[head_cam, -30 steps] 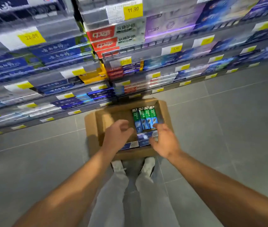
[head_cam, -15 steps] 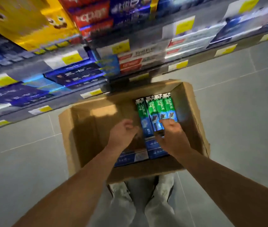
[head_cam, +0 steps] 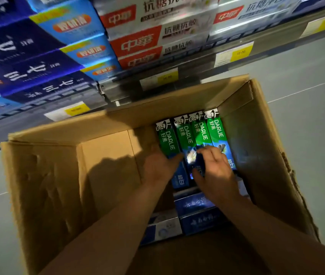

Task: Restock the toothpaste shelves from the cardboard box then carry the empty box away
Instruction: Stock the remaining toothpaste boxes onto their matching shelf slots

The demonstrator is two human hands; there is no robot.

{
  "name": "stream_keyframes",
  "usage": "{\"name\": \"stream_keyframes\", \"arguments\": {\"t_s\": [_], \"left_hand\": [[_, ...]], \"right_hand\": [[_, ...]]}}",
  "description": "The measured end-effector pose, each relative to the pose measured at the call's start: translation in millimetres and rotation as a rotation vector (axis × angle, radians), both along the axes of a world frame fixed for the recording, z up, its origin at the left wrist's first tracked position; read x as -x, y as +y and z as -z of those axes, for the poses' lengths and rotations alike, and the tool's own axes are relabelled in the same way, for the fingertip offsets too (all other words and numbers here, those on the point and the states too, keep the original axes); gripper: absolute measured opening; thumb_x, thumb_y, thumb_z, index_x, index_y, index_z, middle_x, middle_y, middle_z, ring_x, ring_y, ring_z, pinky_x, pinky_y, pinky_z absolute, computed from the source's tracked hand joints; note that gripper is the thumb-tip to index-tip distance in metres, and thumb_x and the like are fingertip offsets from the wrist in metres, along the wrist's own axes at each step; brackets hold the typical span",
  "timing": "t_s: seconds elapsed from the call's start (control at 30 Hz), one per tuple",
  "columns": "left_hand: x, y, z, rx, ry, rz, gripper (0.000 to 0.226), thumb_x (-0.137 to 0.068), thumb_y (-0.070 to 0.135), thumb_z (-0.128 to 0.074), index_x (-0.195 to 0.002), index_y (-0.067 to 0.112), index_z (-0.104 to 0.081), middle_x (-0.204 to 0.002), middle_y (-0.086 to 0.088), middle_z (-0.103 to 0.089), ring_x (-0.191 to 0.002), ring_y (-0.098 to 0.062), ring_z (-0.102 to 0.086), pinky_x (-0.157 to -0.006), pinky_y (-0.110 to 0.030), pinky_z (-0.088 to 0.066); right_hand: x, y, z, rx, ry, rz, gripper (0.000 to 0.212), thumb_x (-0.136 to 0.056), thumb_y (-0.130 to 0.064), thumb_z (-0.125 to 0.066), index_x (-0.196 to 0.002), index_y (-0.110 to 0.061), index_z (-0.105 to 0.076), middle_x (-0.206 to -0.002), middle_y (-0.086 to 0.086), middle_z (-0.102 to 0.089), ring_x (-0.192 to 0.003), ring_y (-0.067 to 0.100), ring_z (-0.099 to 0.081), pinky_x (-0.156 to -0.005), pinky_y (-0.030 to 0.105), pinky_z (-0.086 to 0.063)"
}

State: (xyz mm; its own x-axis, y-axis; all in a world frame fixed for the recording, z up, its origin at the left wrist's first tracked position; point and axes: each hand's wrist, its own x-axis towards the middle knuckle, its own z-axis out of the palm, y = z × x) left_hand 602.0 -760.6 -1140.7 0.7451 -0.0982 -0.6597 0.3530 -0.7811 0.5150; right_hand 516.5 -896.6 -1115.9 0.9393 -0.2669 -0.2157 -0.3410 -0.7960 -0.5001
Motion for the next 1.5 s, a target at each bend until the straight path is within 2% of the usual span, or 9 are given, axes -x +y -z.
{"name": "stream_keyframes", "arguments": {"t_s": [0.13, 0.33, 0.5, 0.7, 0.83, 1.0, 1.17, 1.33, 1.5], "left_hand": [[-4, -15, 8, -0.038, -0.008, -0.008, 0.089, -0.068, 0.061, -0.077, -0.130, 0.005, -0.044, -0.120, -0.008, -0.061, -0.103, -0.024, -0.061, -0.077, -0.033, -0.052], [-5, 9, -14, 0.039, 0.019, -0.136, 0.055, -0.073, 0.036, -0.082, -0.115, 0.011, -0.058, -0.113, -0.002, -0.066, -0.094, -0.017, -0.064, -0.074, -0.026, -0.052], [5, 31, -101, 0.212, 0.126, -0.460, 0.035, -0.070, 0.033, -0.084, -0.089, 0.028, -0.056, -0.099, 0.007, -0.069, -0.088, -0.017, -0.070, -0.077, -0.042, -0.060], [25, 44, -245, 0.371, 0.189, -0.694, 0.041, -0.075, 0.024, -0.083, -0.106, 0.014, -0.059, -0.102, -0.003, -0.070, -0.086, -0.019, -0.072, -0.069, -0.041, -0.062], [27, 77, -344, 0.459, 0.247, -0.631, 0.026, -0.088, 0.027, -0.070, -0.109, 0.021, -0.056, -0.109, -0.006, -0.069, -0.085, -0.021, -0.073, -0.072, -0.035, -0.061], [16, 142, -464, 0.501, 0.146, -0.595, 0.058, -0.089, 0.012, -0.067, -0.141, 0.021, -0.042, -0.127, -0.013, -0.061, -0.093, -0.029, -0.068, -0.077, -0.042, -0.056], [29, 201, -580, 0.581, 0.182, -0.368, 0.043, -0.091, -0.004, -0.058, -0.131, 0.011, -0.055, -0.116, -0.011, -0.062, -0.097, -0.023, -0.063, -0.071, -0.027, -0.057], [71, 247, -667, 0.552, 0.094, -0.199, 0.043, -0.086, -0.011, -0.059, -0.125, 0.007, -0.061, -0.116, -0.014, -0.068, -0.100, -0.026, -0.064, -0.085, -0.038, -0.054], [131, 289, -726, 0.620, -0.020, -0.258, 0.041, -0.092, -0.005, -0.055, -0.121, 0.023, -0.061, -0.100, -0.002, -0.069, -0.087, -0.015, -0.065, -0.075, -0.029, -0.058]], "right_hand": [[1, -6, 7, -0.043, 0.008, 0.052, 0.043, -0.073, -0.011, -0.074, -0.113, -0.009, -0.060, -0.117, 0.008, -0.055, -0.103, 0.030, -0.054, -0.087, 0.040, -0.050], [11, -2, -14, -0.029, -0.019, 0.026, 0.037, -0.076, -0.016, -0.069, -0.112, -0.007, -0.062, -0.115, 0.010, -0.058, -0.101, 0.030, -0.059, -0.083, 0.037, -0.053], [20, 30, -89, -0.279, 0.238, 0.043, 0.057, -0.081, -0.036, -0.072, -0.130, -0.017, -0.052, -0.119, 0.002, -0.055, -0.107, 0.017, -0.055, -0.084, 0.029, -0.048], [28, 62, -223, -0.424, 0.242, 0.177, 0.054, -0.086, -0.030, -0.069, -0.135, -0.020, -0.050, -0.103, -0.010, -0.059, -0.088, 0.006, -0.057, -0.074, 0.021, -0.048], [34, 62, -319, -0.642, 0.261, 0.359, 0.040, -0.086, -0.012, -0.069, -0.125, -0.015, -0.061, -0.098, -0.001, -0.068, -0.083, 0.011, -0.063, -0.077, 0.026, -0.053], [51, 57, -437, -0.709, 0.356, 0.373, 0.045, -0.082, -0.008, -0.073, -0.121, -0.028, -0.064, -0.116, 0.000, -0.066, -0.106, 0.021, -0.064, -0.096, 0.038, -0.051], [75, 77, -545, -0.756, 0.380, 0.314, 0.049, -0.082, -0.003, -0.071, -0.123, -0.030, -0.062, -0.122, 0.004, -0.065, -0.109, 0.022, -0.062, -0.101, 0.041, -0.049], [107, 114, -629, -0.809, 0.384, 0.247, 0.046, -0.084, -0.002, -0.069, -0.098, -0.046, -0.069, -0.121, 0.003, -0.064, -0.108, 0.021, -0.063, -0.098, 0.043, -0.050], [140, 156, -694, -0.912, 0.340, 0.155, 0.036, -0.088, 0.005, -0.062, -0.102, -0.028, -0.064, -0.108, 0.007, -0.068, -0.089, 0.018, -0.066, -0.092, 0.038, -0.054]]}}
